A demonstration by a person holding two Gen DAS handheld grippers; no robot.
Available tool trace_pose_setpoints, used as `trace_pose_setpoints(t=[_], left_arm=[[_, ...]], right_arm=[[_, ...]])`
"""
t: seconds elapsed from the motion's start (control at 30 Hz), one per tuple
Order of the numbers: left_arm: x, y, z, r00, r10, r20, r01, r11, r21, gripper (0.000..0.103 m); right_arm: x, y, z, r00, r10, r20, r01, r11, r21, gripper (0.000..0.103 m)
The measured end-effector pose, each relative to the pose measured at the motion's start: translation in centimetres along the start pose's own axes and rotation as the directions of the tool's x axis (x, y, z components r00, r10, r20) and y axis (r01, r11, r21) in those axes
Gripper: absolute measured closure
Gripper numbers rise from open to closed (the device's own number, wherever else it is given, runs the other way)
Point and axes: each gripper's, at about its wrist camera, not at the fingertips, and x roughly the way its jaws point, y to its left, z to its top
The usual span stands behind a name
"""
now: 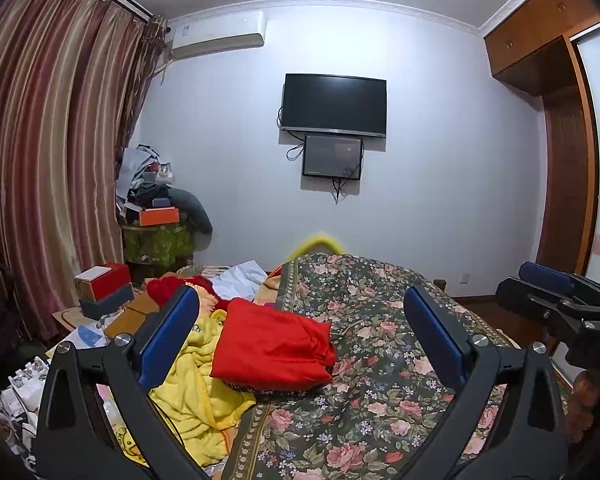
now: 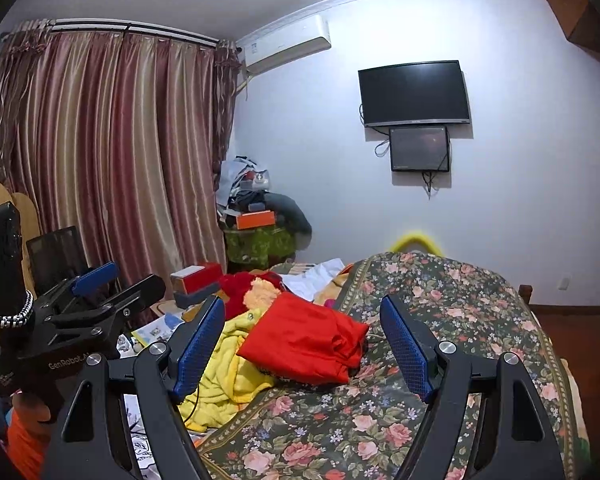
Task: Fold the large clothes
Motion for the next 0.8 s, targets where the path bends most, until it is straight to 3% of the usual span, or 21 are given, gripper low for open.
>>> trace_pose_setpoints(t=[0.8], left_arm=[[0.49,-0.04,-0.14,1.0,-0.003,-0.021,0.003,1.0,-0.013,0.0]], right_arm=[[0.44,-0.46,-0.02,1.0,-0.016,-0.005,0.016,1.0,0.027,0.025]])
